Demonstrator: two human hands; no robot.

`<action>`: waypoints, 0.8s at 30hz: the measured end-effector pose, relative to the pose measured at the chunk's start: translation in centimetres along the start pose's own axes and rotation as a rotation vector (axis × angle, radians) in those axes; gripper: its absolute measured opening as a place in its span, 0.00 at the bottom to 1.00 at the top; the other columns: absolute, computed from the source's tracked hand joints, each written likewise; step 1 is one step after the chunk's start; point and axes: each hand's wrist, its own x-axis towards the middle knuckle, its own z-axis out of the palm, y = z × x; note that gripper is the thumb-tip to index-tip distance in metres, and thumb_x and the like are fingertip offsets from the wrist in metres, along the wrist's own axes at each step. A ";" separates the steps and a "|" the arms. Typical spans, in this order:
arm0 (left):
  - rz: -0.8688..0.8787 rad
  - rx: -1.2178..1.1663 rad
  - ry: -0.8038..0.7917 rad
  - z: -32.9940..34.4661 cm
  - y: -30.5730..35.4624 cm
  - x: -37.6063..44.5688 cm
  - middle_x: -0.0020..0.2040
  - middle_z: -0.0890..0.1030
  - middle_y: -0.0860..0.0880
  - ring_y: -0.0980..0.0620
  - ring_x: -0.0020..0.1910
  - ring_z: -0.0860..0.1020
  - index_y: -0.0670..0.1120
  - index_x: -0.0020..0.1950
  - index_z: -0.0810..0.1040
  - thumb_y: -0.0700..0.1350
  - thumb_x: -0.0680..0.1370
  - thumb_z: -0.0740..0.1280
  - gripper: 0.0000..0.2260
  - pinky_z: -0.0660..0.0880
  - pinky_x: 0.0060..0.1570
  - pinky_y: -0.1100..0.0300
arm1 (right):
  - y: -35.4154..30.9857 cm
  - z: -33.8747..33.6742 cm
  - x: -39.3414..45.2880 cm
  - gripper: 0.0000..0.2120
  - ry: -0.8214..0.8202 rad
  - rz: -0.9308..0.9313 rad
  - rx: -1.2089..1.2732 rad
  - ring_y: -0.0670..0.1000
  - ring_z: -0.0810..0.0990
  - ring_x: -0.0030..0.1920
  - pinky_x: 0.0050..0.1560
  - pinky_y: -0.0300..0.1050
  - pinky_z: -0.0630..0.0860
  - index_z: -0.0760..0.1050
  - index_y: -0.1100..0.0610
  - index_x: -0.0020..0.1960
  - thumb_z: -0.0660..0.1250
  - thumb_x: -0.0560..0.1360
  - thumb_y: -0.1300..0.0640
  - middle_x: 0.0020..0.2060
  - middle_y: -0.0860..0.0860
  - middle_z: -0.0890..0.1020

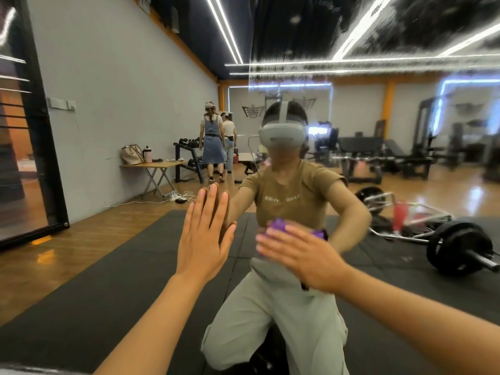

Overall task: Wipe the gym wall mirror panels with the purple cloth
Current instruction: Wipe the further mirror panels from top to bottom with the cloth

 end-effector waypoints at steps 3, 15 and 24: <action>-0.012 -0.009 0.012 0.2 0.3 0.0 0.83 0.51 0.43 0.44 0.82 0.48 0.43 0.83 0.53 0.54 0.84 0.53 0.30 0.42 0.80 0.52 | 6.4 -2.9 3.1 0.29 0.152 0.260 0.012 0.55 0.55 0.80 0.81 0.55 0.49 0.59 0.55 0.80 0.56 0.79 0.59 0.79 0.55 0.60; -0.022 -0.076 0.037 0.6 0.3 -0.1 0.83 0.50 0.44 0.44 0.82 0.47 0.44 0.83 0.53 0.53 0.83 0.55 0.30 0.41 0.80 0.51 | 0.9 0.5 0.4 0.29 0.125 0.102 -0.034 0.55 0.55 0.81 0.81 0.56 0.48 0.60 0.53 0.81 0.55 0.79 0.56 0.80 0.51 0.59; -0.047 -0.032 -0.018 0.2 0.7 -0.3 0.83 0.49 0.44 0.45 0.82 0.46 0.44 0.83 0.51 0.53 0.84 0.53 0.29 0.41 0.80 0.51 | -8.2 4.9 -5.1 0.35 -0.239 -0.305 -0.139 0.52 0.44 0.81 0.79 0.54 0.32 0.54 0.51 0.82 0.62 0.78 0.50 0.81 0.47 0.55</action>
